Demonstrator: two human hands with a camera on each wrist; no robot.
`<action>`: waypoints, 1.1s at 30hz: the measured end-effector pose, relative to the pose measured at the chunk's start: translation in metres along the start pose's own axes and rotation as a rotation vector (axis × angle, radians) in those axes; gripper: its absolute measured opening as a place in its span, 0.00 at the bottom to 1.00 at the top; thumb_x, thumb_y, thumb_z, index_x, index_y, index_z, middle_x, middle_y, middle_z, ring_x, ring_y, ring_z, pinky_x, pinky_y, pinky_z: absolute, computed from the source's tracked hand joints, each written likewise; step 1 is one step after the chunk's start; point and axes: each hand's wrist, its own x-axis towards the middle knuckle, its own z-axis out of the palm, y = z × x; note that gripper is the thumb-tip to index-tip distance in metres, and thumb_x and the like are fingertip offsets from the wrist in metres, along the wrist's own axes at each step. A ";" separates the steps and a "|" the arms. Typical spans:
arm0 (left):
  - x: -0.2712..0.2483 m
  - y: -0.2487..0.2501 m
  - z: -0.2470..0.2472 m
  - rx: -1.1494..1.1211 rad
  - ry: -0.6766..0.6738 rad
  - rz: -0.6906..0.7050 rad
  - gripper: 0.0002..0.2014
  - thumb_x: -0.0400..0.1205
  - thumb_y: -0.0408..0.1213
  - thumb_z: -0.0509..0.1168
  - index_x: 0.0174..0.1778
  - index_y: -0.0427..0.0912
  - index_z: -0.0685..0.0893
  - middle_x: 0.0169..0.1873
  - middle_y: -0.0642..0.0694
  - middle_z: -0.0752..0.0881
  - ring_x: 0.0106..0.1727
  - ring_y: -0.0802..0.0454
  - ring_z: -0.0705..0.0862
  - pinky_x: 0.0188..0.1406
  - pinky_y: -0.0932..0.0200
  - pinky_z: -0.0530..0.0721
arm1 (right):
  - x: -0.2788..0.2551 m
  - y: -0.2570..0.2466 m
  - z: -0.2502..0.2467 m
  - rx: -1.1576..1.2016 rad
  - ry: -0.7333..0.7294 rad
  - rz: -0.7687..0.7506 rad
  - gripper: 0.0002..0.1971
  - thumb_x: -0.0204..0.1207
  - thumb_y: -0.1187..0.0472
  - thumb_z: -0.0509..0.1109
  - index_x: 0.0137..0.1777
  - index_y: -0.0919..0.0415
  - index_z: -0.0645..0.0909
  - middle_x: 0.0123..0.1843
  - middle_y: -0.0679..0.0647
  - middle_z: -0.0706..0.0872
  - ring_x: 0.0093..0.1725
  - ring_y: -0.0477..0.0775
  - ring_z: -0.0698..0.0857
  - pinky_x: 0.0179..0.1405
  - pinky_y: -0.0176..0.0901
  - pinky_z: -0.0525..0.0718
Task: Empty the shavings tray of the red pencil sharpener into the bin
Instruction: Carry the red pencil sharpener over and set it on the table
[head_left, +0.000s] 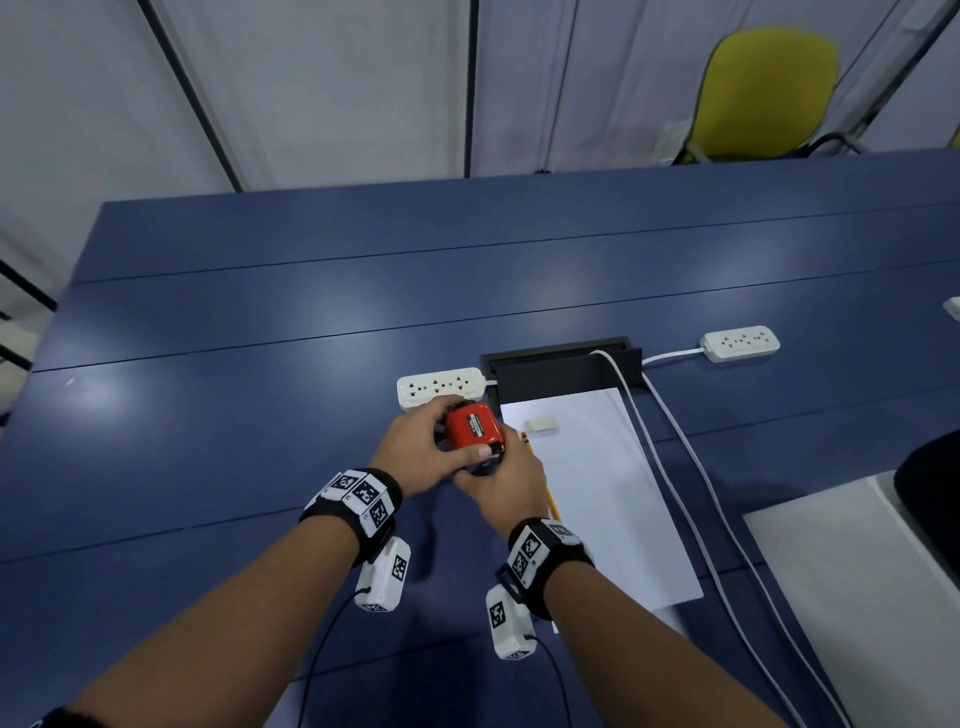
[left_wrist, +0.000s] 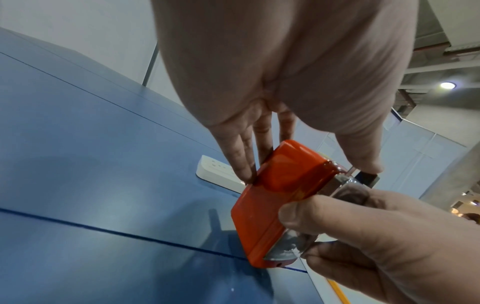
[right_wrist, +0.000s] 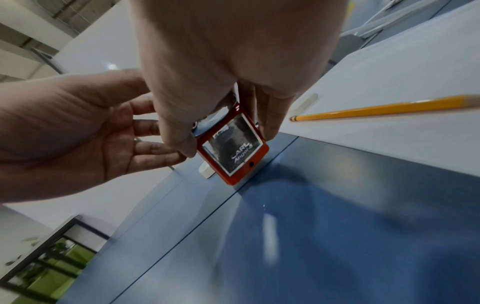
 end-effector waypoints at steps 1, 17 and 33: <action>-0.007 -0.001 -0.003 -0.006 0.000 0.005 0.42 0.68 0.67 0.81 0.78 0.60 0.79 0.68 0.58 0.88 0.63 0.55 0.88 0.66 0.50 0.89 | -0.006 -0.001 0.001 -0.001 -0.006 -0.011 0.30 0.61 0.50 0.83 0.66 0.41 0.84 0.52 0.42 0.93 0.49 0.46 0.92 0.53 0.52 0.94; -0.191 -0.038 -0.080 -0.026 0.073 -0.046 0.41 0.71 0.59 0.83 0.80 0.54 0.78 0.61 0.59 0.87 0.61 0.57 0.90 0.64 0.52 0.90 | -0.135 -0.047 0.053 -0.086 -0.238 -0.259 0.31 0.64 0.45 0.88 0.68 0.38 0.84 0.55 0.38 0.94 0.54 0.40 0.92 0.59 0.45 0.91; -0.366 -0.099 -0.110 -0.023 0.146 -0.145 0.39 0.70 0.47 0.86 0.78 0.55 0.78 0.55 0.55 0.89 0.55 0.58 0.91 0.61 0.54 0.91 | -0.261 -0.059 0.125 -0.215 -0.477 -0.316 0.34 0.60 0.46 0.86 0.70 0.42 0.84 0.55 0.41 0.94 0.53 0.43 0.92 0.58 0.47 0.92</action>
